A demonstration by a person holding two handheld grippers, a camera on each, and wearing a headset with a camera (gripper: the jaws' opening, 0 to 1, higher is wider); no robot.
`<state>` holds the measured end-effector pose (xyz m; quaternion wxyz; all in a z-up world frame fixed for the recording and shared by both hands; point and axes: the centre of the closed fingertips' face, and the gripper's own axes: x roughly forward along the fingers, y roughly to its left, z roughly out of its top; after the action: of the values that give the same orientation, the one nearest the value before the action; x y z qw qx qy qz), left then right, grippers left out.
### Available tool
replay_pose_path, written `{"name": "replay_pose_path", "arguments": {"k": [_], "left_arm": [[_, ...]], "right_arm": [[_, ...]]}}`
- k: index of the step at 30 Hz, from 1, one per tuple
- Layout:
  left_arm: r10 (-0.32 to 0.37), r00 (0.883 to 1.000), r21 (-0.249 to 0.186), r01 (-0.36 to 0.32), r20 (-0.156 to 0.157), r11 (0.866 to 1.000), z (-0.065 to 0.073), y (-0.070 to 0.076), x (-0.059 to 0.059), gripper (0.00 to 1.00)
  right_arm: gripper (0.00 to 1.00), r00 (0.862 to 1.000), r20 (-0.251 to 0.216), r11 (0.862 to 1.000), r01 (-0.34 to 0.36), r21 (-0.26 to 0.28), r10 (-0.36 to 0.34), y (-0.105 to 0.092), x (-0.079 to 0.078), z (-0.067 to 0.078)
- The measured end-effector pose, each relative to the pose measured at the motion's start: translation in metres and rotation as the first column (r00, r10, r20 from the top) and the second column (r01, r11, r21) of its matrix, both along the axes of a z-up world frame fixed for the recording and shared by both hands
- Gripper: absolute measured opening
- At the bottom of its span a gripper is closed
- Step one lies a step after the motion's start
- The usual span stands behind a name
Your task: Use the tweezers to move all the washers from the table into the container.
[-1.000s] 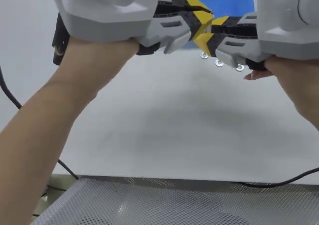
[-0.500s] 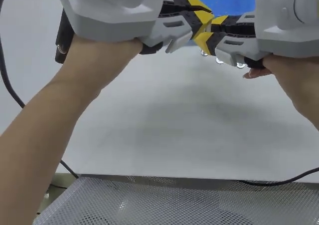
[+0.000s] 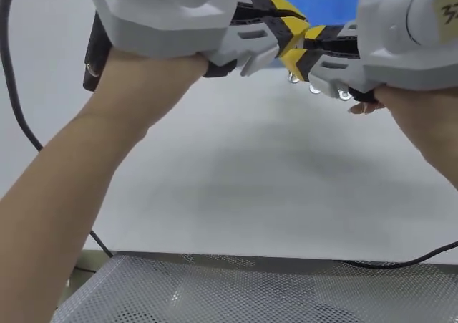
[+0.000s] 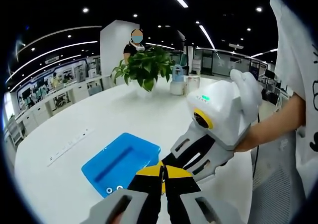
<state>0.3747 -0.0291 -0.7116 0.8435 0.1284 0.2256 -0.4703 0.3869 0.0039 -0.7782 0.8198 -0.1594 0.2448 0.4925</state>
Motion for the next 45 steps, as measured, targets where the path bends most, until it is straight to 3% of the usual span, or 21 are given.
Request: {"name": "replay_pose_path", "arguments": {"k": [10, 22, 31, 40, 45], "left_arm": [[0.0, 1.0, -0.009, 0.0, 0.029, 1.0, 0.019, 0.005, -0.002, 0.0], [0.005, 0.994, -0.016, -0.004, 0.105, 1.0, 0.047, 0.007, 0.002, 0.0], [0.016, 0.993, -0.022, -0.013, 0.12, 1.0, 0.055, 0.011, 0.002, 0.0], [0.054, 0.985, -0.036, -0.048, 0.162, 0.998, 0.064, 0.016, 0.021, 0.0], [0.078, 0.983, -0.033, -0.073, 0.165, 0.997, 0.053, 0.017, 0.035, 0.0]], "right_arm": [[0.03, 0.999, 0.039, 1.0, -0.011, 0.001, 0.011, 0.004, -0.003, 0.022], [0.03, 0.995, 0.097, 1.0, -0.017, 0.02, 0.015, 0.009, 0.004, 0.05], [0.03, 0.992, 0.124, 0.999, -0.022, 0.025, 0.019, 0.013, 0.007, 0.056], [0.03, 0.986, 0.166, 0.999, -0.014, 0.045, 0.006, 0.02, 0.029, 0.068], [0.03, 0.985, 0.175, 0.999, 0.002, 0.033, -0.008, 0.02, 0.043, 0.058]]}}
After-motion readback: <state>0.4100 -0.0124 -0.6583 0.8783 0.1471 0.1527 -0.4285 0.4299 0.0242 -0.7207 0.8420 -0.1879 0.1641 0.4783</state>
